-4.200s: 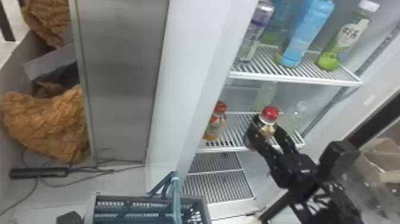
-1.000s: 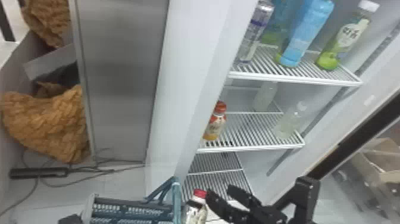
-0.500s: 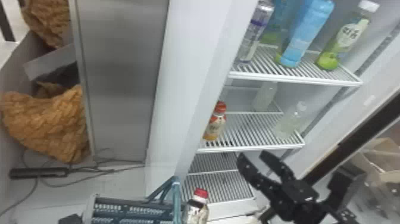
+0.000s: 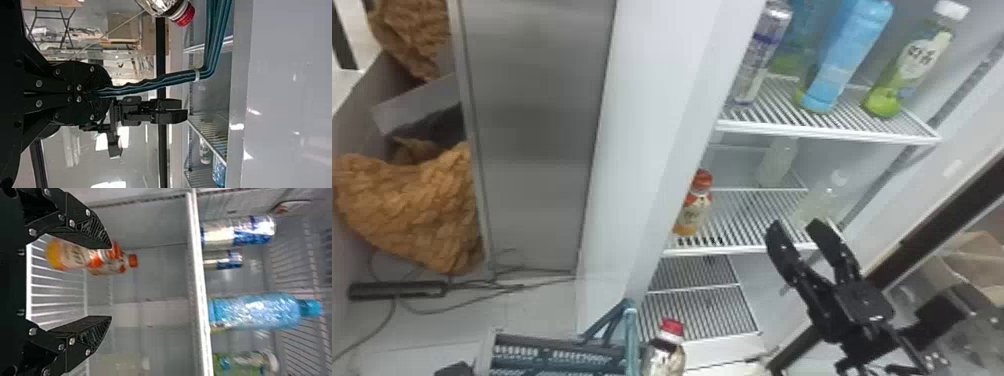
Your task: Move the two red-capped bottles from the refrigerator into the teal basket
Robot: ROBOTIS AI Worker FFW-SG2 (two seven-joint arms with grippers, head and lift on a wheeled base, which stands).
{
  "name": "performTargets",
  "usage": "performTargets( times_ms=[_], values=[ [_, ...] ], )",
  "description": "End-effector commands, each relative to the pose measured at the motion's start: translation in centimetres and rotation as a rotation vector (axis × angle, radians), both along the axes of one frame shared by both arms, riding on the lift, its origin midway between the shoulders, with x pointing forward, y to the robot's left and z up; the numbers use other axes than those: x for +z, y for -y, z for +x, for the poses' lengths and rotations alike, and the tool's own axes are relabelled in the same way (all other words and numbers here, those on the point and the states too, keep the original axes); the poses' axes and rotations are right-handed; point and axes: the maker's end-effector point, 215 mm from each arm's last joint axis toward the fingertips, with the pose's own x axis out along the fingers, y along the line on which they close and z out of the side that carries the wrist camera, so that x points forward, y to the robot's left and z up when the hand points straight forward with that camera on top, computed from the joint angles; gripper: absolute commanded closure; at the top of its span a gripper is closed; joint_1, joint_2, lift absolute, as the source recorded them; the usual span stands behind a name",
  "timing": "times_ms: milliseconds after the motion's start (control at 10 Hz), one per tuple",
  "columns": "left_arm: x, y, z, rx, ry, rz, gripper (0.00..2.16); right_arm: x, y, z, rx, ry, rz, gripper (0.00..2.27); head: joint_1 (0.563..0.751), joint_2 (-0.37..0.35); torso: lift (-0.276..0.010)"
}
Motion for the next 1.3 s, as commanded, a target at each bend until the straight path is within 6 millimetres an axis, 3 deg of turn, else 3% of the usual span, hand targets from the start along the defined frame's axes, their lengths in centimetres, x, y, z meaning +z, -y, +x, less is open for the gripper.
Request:
performTargets(
  times_ms=[0,500,1200],
  values=[
    [-0.1,0.2,-0.1,0.000,-0.003,-0.001,1.15,0.1,0.9,0.8,-0.028,0.087,0.024,0.43,0.695,-0.350,-0.224],
    [-0.1,0.4,-0.4,-0.011,-0.012,-0.008,1.15,-1.4,-2.1,1.7,-0.040,0.037,0.009,0.45,0.695,-0.350,-0.224],
    [-0.2,0.8,-0.6,-0.020,-0.019,-0.012,1.15,-2.5,-2.0,1.9,-0.057,0.004,0.012,0.46,0.695,-0.350,-0.224]
  ],
)
